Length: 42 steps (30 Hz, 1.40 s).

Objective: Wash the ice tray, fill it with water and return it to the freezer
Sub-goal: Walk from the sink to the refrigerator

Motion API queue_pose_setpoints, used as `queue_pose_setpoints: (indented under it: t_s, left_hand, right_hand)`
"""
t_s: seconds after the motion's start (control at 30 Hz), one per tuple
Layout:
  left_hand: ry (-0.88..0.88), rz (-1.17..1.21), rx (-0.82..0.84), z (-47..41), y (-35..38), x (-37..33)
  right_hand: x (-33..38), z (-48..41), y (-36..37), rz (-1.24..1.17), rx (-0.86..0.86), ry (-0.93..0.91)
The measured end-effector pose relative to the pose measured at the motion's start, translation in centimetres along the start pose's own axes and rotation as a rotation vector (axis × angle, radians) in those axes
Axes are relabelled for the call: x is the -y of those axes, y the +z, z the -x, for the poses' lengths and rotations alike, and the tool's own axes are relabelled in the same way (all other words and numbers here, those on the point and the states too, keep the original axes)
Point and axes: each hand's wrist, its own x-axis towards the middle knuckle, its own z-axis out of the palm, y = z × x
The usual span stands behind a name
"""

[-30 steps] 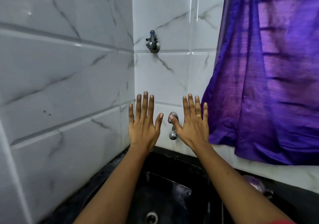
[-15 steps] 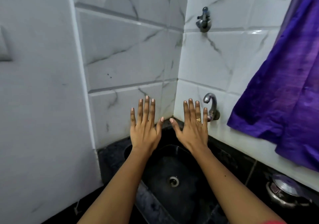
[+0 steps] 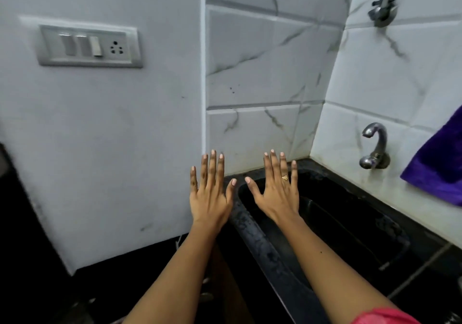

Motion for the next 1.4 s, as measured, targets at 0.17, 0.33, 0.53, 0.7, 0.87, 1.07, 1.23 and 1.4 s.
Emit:
queue_pose_setpoints:
  t_s: [0.17,0.33,0.53,0.7,0.87,1.07,1.23,1.4]
  left_hand:
    - [-0.091,-0.087,0.021,4.1,-1.6,4.5]
    - [-0.181,-0.173,0.052,8.4,-4.3,8.3]
    - [-0.314,-0.25,0.106,13.6,-7.7,11.7]
    - [-0.383,-0.303,0.098,18.0,-10.3,14.0]
    - [-0.467,-0.328,0.089,21.7,-12.2,15.8]
    - [-0.603,-0.437,0.067,26.8,-15.3,18.0]
    - [-0.738,-0.479,0.057,29.8,-18.1,19.1]
    - [-0.862,-0.567,0.033,32.6,-20.5,20.0]
  right_hand:
    - [4.4,2.5,0.6,-0.076,0.043,-0.096]
    - [8.7,5.4,0.5,-0.13,0.105,-0.195]
    - [13.3,9.1,0.2,-0.173,0.161,-0.294]
    - [17.0,12.4,0.0,-0.219,0.209,-0.409]
    - [20.3,15.0,-0.3,-0.237,0.252,-0.501]
    - [25.3,18.3,-1.0,-0.328,0.286,-0.637]
    - [28.9,20.9,-1.7,-0.396,0.308,-0.766]
    - [32.2,23.2,-2.8,-0.502,0.313,-0.914]
